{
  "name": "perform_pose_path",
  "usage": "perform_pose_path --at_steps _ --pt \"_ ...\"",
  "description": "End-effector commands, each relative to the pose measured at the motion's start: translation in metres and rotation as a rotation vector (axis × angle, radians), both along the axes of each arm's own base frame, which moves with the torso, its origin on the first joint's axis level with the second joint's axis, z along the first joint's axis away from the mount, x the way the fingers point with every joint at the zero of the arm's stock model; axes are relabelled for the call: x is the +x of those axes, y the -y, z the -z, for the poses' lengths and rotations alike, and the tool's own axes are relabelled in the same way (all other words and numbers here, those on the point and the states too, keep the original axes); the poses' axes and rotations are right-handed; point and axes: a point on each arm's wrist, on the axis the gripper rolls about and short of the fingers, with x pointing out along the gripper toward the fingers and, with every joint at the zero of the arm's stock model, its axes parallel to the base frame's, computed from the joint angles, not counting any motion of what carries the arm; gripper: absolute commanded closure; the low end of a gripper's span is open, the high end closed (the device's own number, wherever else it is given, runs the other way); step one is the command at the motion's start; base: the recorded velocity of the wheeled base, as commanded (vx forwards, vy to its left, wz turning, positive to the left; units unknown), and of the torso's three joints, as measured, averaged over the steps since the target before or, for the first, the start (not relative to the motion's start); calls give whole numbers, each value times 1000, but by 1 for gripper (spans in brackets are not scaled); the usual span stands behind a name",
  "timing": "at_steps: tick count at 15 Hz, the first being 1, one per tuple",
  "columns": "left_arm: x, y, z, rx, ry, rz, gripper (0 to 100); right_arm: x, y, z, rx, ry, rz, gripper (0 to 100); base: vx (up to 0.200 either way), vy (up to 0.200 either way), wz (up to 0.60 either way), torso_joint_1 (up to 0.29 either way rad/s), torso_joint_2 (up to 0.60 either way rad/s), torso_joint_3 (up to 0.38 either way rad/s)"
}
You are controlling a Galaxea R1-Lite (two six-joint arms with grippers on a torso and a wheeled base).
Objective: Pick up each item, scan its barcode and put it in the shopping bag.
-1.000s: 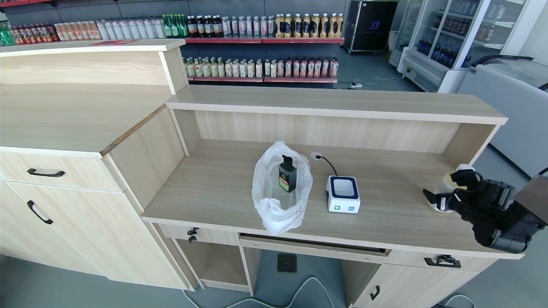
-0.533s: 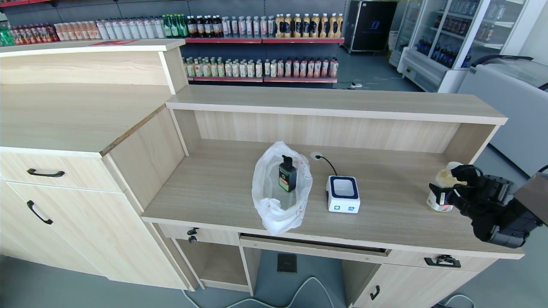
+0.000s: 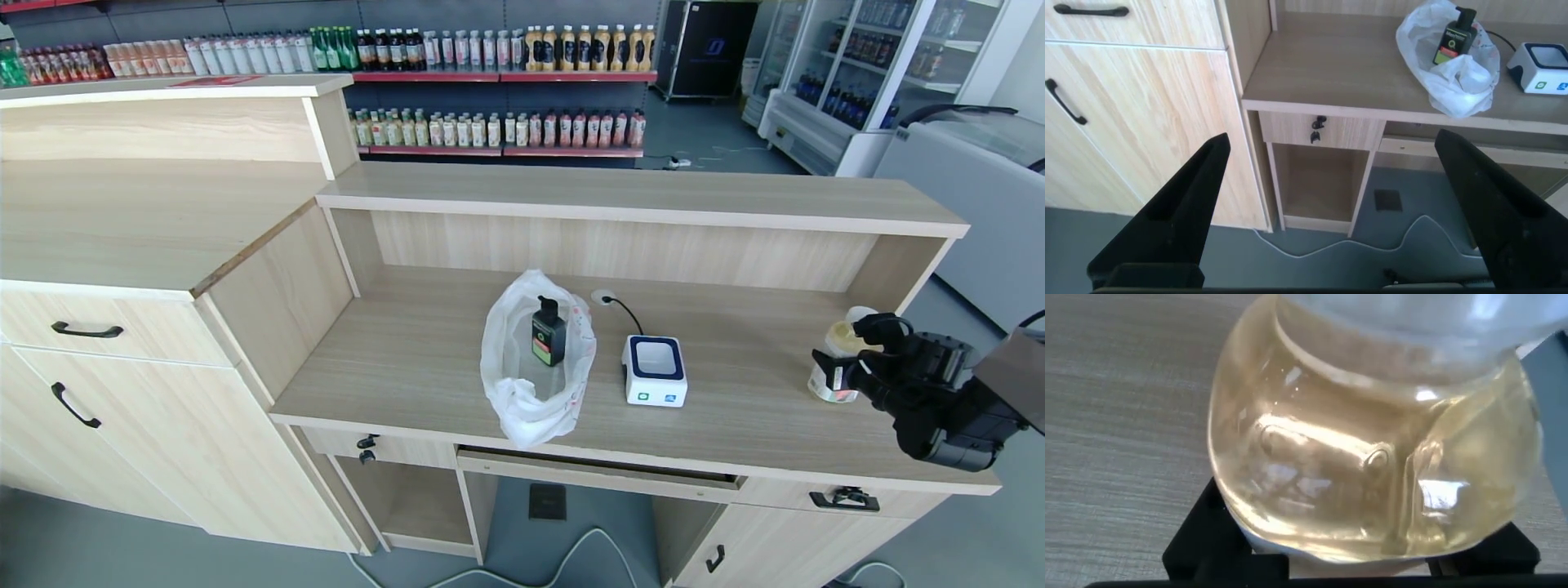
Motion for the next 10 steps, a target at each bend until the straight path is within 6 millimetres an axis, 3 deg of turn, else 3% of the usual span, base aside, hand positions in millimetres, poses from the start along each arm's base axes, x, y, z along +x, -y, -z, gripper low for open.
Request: perform_pose_path --at_steps 1,2,4,5,6,7,9,10 --pt "0 0 0 0 0 0 0 1 -3 -14 -7 33 -6 100 0 0 0 0 0 0" --pt "0 0 0 0 0 0 0 0 -4 -19 -5 42 -9 100 0 0 0 0 0 0" --pt "0 0 0 0 0 0 0 -11 -20 -66 106 91 -43 100 0 0 0 0 0 0" --pt "0 0 0 0 0 0 0 -33 -41 -117 241 59 -120 100 0 0 0 0 0 0" --pt "0 0 0 0 0 0 0 -55 -53 -152 310 32 -181 100 0 0 0 0 0 0" --pt "0 0 0 0 0 0 0 -66 -59 -165 339 20 -216 100 0 0 0 0 0 0" --pt "0 0 0 0 0 0 0 -126 -96 -232 462 17 -410 100 0 0 0 0 0 0" --pt "0 0 0 0 0 0 0 -147 -110 -250 501 11 -476 100 0 0 0 0 0 0"
